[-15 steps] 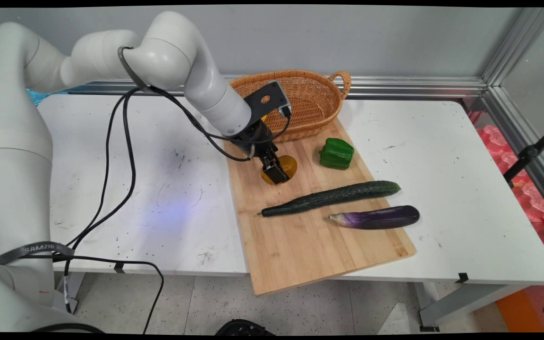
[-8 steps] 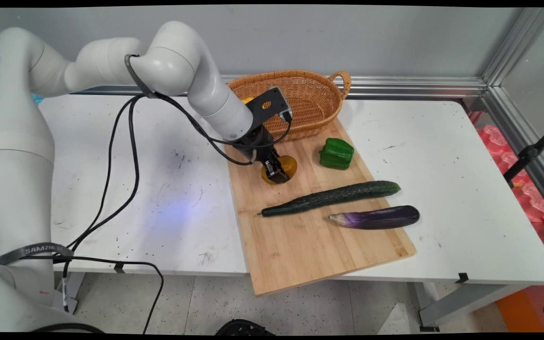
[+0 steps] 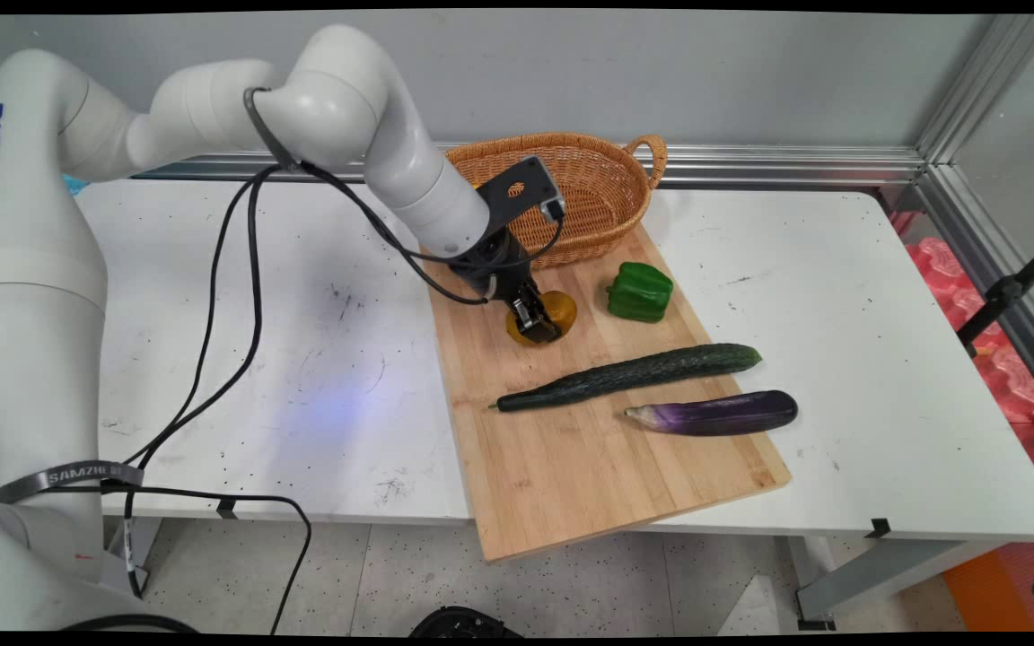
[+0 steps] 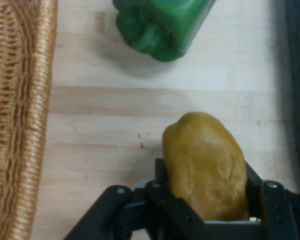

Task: Place the picked object in the vegetable basket

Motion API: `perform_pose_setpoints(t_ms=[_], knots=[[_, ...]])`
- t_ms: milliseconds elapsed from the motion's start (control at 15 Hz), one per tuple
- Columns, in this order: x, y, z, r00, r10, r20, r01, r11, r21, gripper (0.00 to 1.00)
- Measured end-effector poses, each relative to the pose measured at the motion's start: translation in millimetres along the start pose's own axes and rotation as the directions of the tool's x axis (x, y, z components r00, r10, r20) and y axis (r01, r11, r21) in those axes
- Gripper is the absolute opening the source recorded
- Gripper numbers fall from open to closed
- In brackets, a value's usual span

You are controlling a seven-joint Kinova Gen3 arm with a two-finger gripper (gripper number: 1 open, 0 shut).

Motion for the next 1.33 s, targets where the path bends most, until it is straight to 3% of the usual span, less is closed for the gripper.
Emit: perform_pose_setpoints(t_ms=[400,600,1333], knots=[[20,-11,-27,0.999,0.039,-0.003,-0.039,0.999,-0.032,0.0],[37,-28,-46,0.997,0.072,-0.009,-0.073,0.997,-0.032,0.0],[84,-93,-76,0.989,0.141,-0.046,-0.139,0.989,0.054,0.0]])
